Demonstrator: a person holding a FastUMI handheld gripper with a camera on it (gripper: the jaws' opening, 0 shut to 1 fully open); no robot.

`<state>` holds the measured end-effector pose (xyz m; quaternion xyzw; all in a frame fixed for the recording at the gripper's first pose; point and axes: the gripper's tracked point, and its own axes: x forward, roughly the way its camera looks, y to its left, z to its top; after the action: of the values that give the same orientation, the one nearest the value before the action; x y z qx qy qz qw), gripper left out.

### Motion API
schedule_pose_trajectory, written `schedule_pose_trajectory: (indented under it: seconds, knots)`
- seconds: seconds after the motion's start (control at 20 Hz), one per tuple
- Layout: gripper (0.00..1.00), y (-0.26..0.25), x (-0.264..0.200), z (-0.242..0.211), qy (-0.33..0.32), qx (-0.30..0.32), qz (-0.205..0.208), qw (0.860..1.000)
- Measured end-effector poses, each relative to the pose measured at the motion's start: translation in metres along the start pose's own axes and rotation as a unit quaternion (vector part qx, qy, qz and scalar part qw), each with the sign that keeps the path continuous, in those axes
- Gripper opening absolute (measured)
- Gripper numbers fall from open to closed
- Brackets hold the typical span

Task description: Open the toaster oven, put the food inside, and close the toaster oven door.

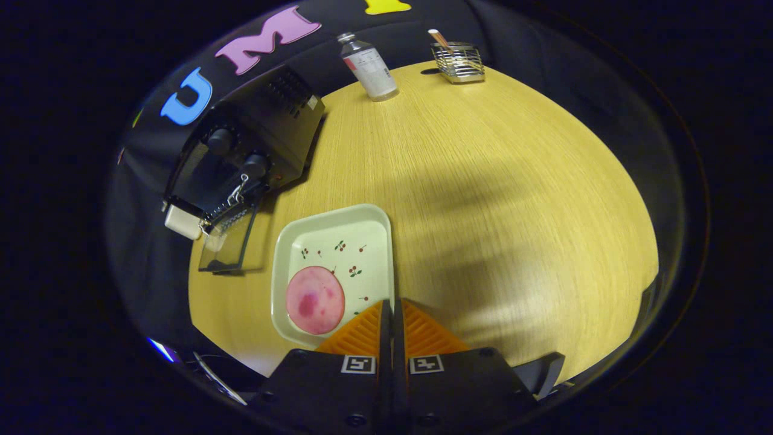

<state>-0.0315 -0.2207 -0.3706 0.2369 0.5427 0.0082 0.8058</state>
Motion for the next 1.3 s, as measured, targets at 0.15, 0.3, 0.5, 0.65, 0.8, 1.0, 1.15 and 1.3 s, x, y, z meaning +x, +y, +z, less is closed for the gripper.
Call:
schedule_pose_trajectory:
  seconds: [0.15, 0.3, 0.5, 0.65, 0.8, 1.0, 1.15, 1.3]
  knots:
    - [0.06, 0.008, -0.005, 0.000, 0.002, 0.102, 0.038, 0.994]
    - [0.06, 0.008, -0.019, 0.013, -0.024, 0.139, 0.050, 0.989]
    - [0.06, 0.021, -0.037, 0.027, -0.049, 0.170, 0.063, 0.982]
    - [0.06, 0.032, -0.049, 0.032, -0.063, 0.188, 0.065, 0.978]
    - [0.06, 0.050, -0.062, 0.033, -0.076, 0.194, 0.071, 0.975]
    - [0.06, 0.079, -0.076, 0.025, -0.099, 0.217, 0.077, 0.968]
    - [0.06, 0.104, -0.076, 0.007, -0.111, 0.239, 0.085, 0.961]
    - [0.06, 0.136, -0.074, -0.006, -0.117, 0.250, 0.094, 0.957]
